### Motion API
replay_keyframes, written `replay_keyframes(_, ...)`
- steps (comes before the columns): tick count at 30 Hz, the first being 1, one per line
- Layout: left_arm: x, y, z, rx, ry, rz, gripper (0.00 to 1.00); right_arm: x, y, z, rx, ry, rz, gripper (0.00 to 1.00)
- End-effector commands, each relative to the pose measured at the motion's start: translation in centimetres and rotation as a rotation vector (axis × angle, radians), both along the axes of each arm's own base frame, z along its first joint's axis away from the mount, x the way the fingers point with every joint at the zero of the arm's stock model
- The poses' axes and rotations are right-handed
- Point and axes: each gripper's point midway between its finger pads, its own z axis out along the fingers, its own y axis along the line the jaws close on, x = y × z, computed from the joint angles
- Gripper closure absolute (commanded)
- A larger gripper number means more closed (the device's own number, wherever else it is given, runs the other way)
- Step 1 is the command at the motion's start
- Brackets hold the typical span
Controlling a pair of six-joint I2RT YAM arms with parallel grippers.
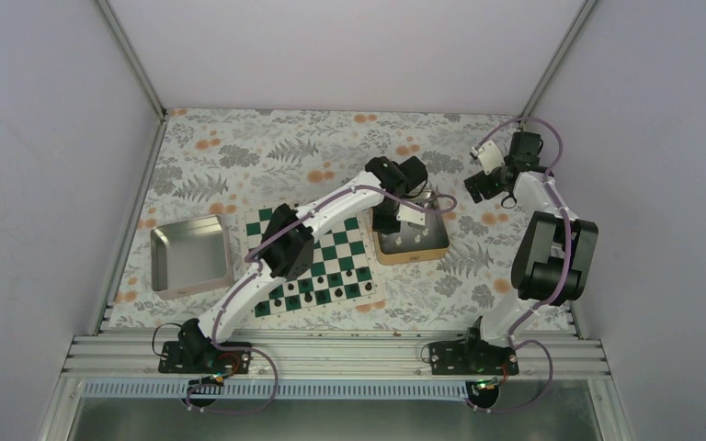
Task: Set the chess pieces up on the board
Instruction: Pick up the chess piece from the storage box.
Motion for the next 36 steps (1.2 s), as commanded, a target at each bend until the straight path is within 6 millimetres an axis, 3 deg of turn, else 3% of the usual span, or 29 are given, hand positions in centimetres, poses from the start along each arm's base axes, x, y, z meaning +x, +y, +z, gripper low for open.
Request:
replay_keyframes(1, -0.4, -0.2, -0.2, 0.022, -0.016, -0.02, 0.61, -0.1, 0.1, 0.9, 0.01, -0.02, 0.017, 0.0)
replay_keyframes(13, -0.5, -0.3, -0.6, 0.03, -0.016, -0.044, 0.7, -0.3, 0.1, 0.7, 0.004, -0.009, 0.022, 0.0)
replay_keyframes(29, -0.9, 0.1, -1.4, 0.05, 0.002, -0.056, 0.72, -0.5, 0.2, 0.3, 0.005, 0.01, 0.029, 0.0)
replay_keyframes(36, -0.9, 0.1, -1.7, 0.055, 0.006, -0.066, 0.77, -0.6, 0.1, 0.2, 0.003, 0.013, 0.029, 0.0)
